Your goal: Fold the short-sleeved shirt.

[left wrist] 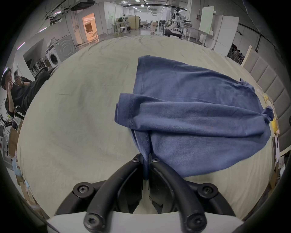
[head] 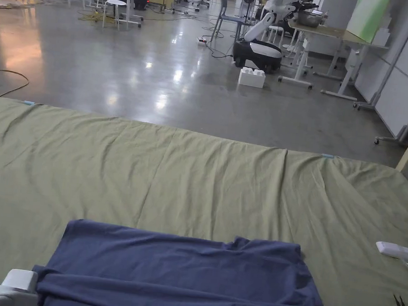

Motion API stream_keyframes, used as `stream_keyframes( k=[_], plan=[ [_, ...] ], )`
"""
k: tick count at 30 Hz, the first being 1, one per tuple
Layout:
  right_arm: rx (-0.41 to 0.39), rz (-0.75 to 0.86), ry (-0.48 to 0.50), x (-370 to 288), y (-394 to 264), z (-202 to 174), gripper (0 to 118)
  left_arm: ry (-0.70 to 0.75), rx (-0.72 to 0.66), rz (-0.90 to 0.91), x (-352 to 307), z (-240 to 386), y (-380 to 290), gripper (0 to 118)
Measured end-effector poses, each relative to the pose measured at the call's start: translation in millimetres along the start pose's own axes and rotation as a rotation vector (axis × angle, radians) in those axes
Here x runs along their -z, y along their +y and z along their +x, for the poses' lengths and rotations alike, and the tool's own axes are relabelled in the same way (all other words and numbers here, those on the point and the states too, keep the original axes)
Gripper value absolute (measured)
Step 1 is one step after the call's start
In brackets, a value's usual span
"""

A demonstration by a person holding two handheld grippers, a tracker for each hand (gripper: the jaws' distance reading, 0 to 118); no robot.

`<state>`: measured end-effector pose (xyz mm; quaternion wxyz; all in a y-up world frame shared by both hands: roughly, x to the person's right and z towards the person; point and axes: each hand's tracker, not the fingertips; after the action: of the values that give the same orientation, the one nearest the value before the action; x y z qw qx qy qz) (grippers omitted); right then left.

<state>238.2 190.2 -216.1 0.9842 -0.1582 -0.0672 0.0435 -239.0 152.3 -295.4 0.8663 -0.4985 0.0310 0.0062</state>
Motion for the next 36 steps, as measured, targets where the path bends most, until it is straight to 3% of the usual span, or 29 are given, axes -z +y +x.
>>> stream_keyframes(
  k=[4, 6, 11, 15, 19, 22, 23, 24, 27, 36],
  plan=[
    [0.038, -0.214, 0.018, 23.5, -2.9, 34.9, 42, 0.0, -0.004, 0.054, -5.1, -8.0, -3.7, 6],
    [-0.018, -0.293, 0.001, 40.1, -2.1, 49.6, 59, -0.003, -0.016, 0.081, -11.1, -11.4, -5.3, 6],
    [-0.038, -0.44, 0.013, 83.1, -12.3, 75.3, 70, -0.021, -0.023, 0.121, -19.1, -18.0, -5.9, 6],
    [-0.037, -0.551, 0.083, 115.7, -24.9, 77.3, 79, -0.026, -0.022, 0.138, -19.1, -21.1, -4.3, 6],
    [-0.051, -0.672, 0.127, 142.4, -45.1, 67.5, 76, -0.023, -0.019, 0.135, -16.6, -19.9, -3.3, 6],
    [-0.009, -0.667, 0.183, 143.9, -52.0, 58.8, 42, -0.019, -0.016, 0.129, -12.8, -18.8, -4.0, 6],
    [-0.046, -0.645, 0.171, 140.6, -49.5, 54.6, 30, -0.019, -0.012, 0.127, -12.1, -18.9, -3.8, 6],
    [-0.061, -0.639, 0.224, 140.4, -49.0, 50.8, 13, -0.018, -0.009, 0.126, -11.9, -17.9, -5.4, 6],
    [-0.171, -0.63, 0.18, 133.6, -46.4, 39.1, 10, -0.016, 0.001, 0.127, -11.9, -18.3, -5.3, 6],
    [-0.153, -0.558, 0.16, 93.1, 5.6, 47.5, 8, -0.038, 0.011, 0.205, -46.3, -21.8, 6.8, 6]
  ],
)
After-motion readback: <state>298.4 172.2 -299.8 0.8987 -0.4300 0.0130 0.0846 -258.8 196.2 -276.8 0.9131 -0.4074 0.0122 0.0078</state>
